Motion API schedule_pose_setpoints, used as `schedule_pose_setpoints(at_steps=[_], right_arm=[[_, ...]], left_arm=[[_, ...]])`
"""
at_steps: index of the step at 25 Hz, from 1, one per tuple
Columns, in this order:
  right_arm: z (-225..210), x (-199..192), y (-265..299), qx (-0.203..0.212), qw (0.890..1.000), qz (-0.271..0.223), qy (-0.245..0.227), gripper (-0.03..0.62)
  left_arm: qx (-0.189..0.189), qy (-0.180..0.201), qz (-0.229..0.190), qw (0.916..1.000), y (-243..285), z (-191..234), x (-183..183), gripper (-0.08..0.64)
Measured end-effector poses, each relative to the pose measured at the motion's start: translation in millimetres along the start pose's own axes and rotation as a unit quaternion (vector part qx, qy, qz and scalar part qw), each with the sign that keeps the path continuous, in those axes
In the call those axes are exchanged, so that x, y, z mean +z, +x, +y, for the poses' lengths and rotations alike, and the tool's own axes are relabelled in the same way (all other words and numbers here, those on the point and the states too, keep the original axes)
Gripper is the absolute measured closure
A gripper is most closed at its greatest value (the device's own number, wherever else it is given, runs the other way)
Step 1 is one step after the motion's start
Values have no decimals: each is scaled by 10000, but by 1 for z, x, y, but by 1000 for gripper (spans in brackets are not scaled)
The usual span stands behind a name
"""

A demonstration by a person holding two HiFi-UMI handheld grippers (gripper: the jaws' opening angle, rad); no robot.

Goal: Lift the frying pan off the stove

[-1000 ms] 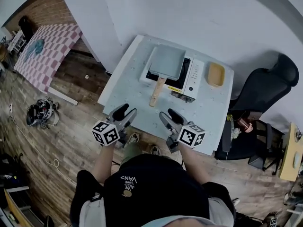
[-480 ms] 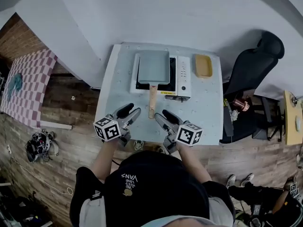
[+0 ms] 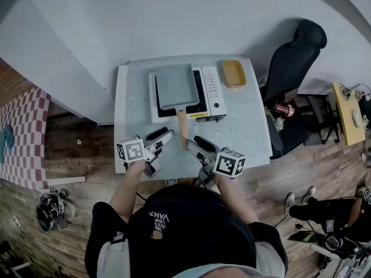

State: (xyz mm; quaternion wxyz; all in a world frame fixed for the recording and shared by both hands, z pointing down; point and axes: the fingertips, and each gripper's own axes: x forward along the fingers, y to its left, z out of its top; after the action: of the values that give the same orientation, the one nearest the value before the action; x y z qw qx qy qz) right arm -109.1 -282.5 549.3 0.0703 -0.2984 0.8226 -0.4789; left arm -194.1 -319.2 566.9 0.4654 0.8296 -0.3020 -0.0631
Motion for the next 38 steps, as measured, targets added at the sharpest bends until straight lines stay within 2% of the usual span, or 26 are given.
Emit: schedule_pose_setpoints(at_steps=[7,17,22,26,32,35,38], right_arm=[[4,-9,11,-200,9996,-109,177,324],[5,-6,17,-504,9977,-279,370,325],[4,-8,21,-537,9970,-312,467,326],[1,-7,24,-431,9957,-364,730,343],[-1,-3,27,-410,9944,-402,889,362],[-4,-1,30,-401,9952,-330,831,381],[-8,-4,31,-437,9958,-195,777,419]], left_arm=[[-555,-534,458,9960,22,2,6,353],[-983,-1006,827,9866,54,6,14,339],[-1027,-1191,1001,9825,67,8,9,331],[-999,-1435,1053,9790,76,16,7,327],[-1185,-1810,1076,9704,88,14,2,327],[-1239,-1819,984,9705,95,13,5,327],[-1150,-1730,884,9742,99,14,6,328]])
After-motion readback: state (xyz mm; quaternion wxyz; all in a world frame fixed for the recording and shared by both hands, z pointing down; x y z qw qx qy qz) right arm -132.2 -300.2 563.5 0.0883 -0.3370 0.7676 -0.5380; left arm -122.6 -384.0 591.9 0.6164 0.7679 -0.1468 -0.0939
